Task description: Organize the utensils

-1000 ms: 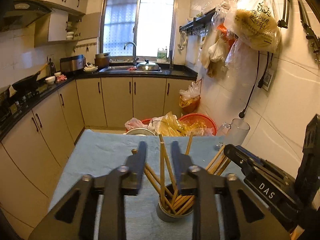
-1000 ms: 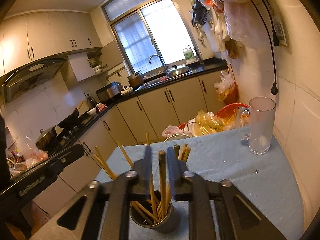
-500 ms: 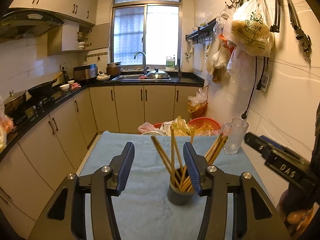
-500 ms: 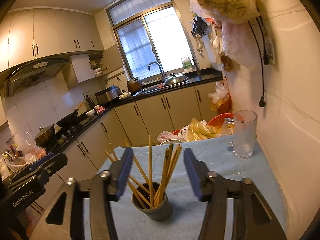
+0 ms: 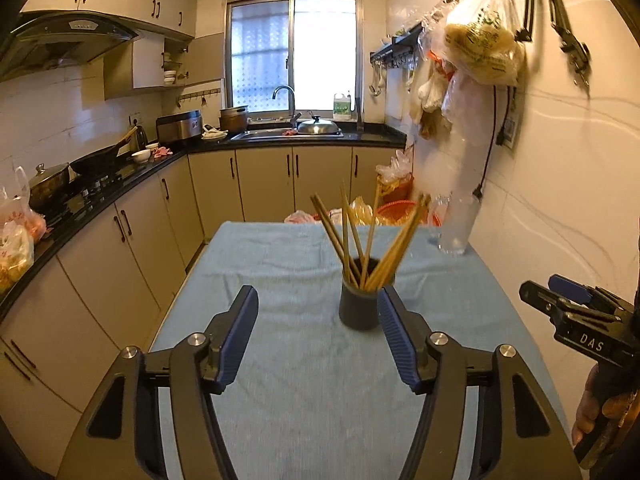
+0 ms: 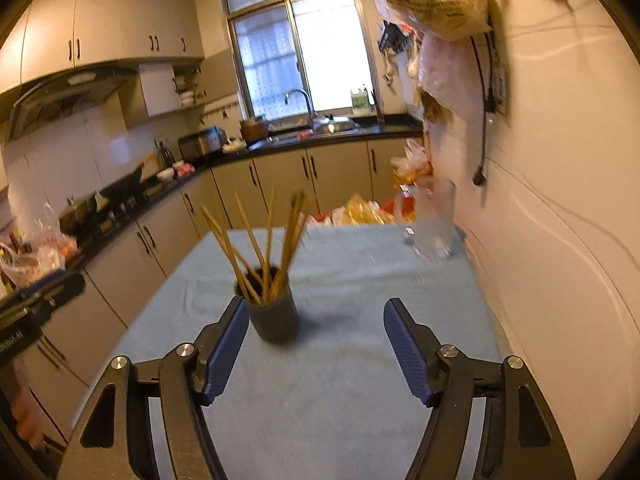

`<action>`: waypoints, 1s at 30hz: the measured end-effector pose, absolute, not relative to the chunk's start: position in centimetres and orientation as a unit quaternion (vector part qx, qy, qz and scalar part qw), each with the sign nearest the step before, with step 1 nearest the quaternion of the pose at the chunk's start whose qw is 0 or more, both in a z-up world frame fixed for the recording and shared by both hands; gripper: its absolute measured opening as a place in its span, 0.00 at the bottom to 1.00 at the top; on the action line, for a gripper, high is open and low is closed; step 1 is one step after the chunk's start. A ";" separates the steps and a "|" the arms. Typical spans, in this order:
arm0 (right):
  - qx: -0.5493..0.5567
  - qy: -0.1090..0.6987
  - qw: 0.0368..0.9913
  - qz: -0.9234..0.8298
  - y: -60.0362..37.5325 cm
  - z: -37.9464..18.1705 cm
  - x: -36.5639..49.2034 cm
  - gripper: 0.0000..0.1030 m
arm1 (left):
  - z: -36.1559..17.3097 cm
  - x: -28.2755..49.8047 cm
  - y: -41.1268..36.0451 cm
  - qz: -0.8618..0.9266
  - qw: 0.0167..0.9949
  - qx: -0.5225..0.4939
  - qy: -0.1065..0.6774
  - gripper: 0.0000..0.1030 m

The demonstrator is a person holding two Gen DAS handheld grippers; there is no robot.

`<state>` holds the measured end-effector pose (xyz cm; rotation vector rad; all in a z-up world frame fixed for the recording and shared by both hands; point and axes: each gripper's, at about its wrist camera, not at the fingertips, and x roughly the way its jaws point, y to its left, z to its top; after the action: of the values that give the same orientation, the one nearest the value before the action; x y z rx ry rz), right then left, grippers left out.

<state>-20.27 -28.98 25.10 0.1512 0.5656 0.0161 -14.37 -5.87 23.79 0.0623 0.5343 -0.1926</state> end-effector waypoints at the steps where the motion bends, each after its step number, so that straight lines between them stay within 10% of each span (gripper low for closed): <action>1: 0.072 0.284 0.956 0.004 -29.0 24.5 -21.0 0.74 | 23.2 -15.1 -5.8 -0.094 0.959 0.031 0.266 0.60; 30: 0.098 0.359 0.927 -0.055 -26.8 14.1 -24.1 0.78 | 11.4 -15.9 -2.9 -0.011 0.931 0.043 0.362 0.62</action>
<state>-24.09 -26.82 14.11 0.2013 0.7359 -0.1120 -15.92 -2.89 11.45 0.0884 0.7414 -0.0228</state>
